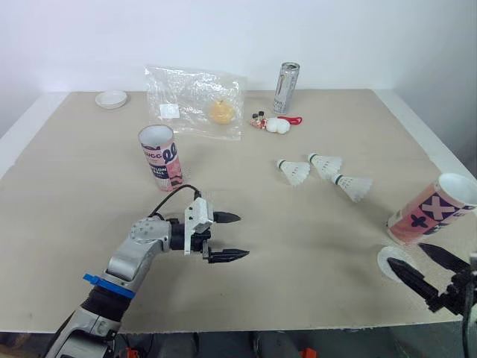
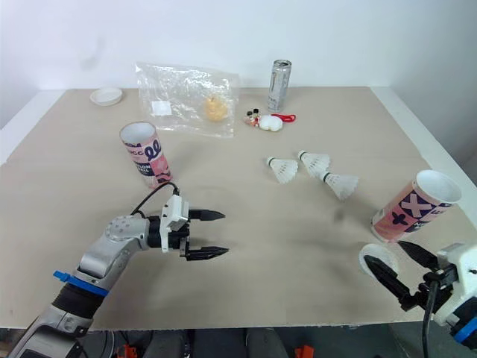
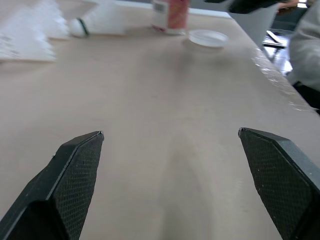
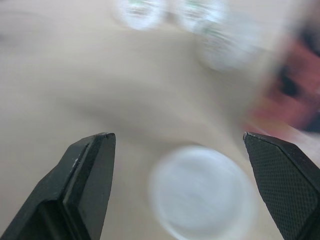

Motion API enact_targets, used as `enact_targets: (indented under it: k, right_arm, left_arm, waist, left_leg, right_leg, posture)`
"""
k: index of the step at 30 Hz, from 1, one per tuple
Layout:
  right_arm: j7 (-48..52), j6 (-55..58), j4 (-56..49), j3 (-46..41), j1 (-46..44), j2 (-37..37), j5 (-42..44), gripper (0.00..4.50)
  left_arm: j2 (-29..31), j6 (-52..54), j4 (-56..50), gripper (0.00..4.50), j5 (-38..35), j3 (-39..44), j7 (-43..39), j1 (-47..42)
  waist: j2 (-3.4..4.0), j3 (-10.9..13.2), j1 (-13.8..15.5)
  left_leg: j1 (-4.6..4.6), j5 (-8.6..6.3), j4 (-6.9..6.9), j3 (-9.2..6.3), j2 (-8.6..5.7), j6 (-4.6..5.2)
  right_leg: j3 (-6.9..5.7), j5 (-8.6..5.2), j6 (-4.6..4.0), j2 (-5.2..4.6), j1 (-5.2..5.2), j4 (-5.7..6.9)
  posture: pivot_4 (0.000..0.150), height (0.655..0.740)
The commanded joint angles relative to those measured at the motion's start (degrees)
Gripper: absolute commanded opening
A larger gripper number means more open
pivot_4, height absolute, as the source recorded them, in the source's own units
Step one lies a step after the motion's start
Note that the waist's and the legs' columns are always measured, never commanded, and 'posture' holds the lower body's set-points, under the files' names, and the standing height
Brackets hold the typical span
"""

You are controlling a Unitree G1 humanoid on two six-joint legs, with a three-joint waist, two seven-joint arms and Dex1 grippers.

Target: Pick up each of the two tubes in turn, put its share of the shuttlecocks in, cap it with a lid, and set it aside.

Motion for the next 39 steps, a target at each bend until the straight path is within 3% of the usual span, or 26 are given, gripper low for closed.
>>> enact_targets:
  k: [1,10,18,27,32,39]
  right_arm:
    - [2.5,-0.1,-4.0,8.3,-6.8,-2.0,0.5,4.38]
    - [7.9,-8.7,8.1,33.9,-32.8,3.4,-11.5,4.38]
    - [14.3,-16.7,27.9,45.7,-53.7,13.2,-18.1,4.38]
    - [16.3,-17.1,36.4,48.6,-61.8,19.7,-19.0,4.38]
    - [14.8,-19.5,40.3,49.3,-64.8,22.3,-22.1,4.38]
    - [12.6,-22.8,44.4,49.4,-66.9,23.3,-26.2,4.38]
  left_arm:
    - [-0.2,-1.3,-1.9,4.50,0.0,2.9,3.2,1.5]
    - [-0.7,-0.7,-10.2,4.50,2.1,7.3,15.9,8.2]
    - [-3.3,2.2,-15.3,4.50,6.9,12.7,32.5,13.7]
    - [-8.0,6.5,-20.6,4.50,9.0,18.4,46.8,19.4]
    - [-8.8,7.5,-20.9,4.50,9.5,18.9,49.5,20.2]
    - [-7.8,7.9,-12.2,4.50,8.3,20.8,49.8,13.0]
  waist:
    - [-0.08,0.0,-0.2]
    - [-0.33,0.1,0.2]
    - [-0.47,0.2,0.0]
    - [-0.48,0.2,0.2]
    - [-0.48,0.2,0.1]
    - [-0.49,0.2,0.1]
  left_leg:
    - [0.02,0.00,0.01,0.00,0.00,0.00]
    - [-0.10,-0.01,0.01,-0.03,-0.01,-0.02]
    - [-0.09,-0.01,0.03,-0.07,0.00,-0.02]
    - [-0.12,-0.01,0.01,-0.11,0.02,-0.02]
    - [-0.08,0.00,0.00,-0.14,0.05,-0.02]
    - [-0.07,0.16,0.03,-0.12,0.04,-0.11]
  right_leg:
    - [0.00,0.01,-0.01,0.00,0.00,0.00]
    - [-0.02,0.00,0.07,0.00,0.01,-0.09]
    - [-0.04,0.24,0.36,0.03,0.01,-0.07]
    - [-0.07,0.24,0.34,0.05,0.01,-0.06]
    - [-0.10,0.29,0.29,0.11,0.00,-0.02]
    - [-0.10,0.49,0.32,0.11,0.00,-0.03]
  posture:
    - [0.150,0.7400]
    - [0.150,0.7400]
    - [0.150,0.7400]
    - [0.150,0.7400]
    - [0.150,0.7400]
    - [0.150,0.7400]
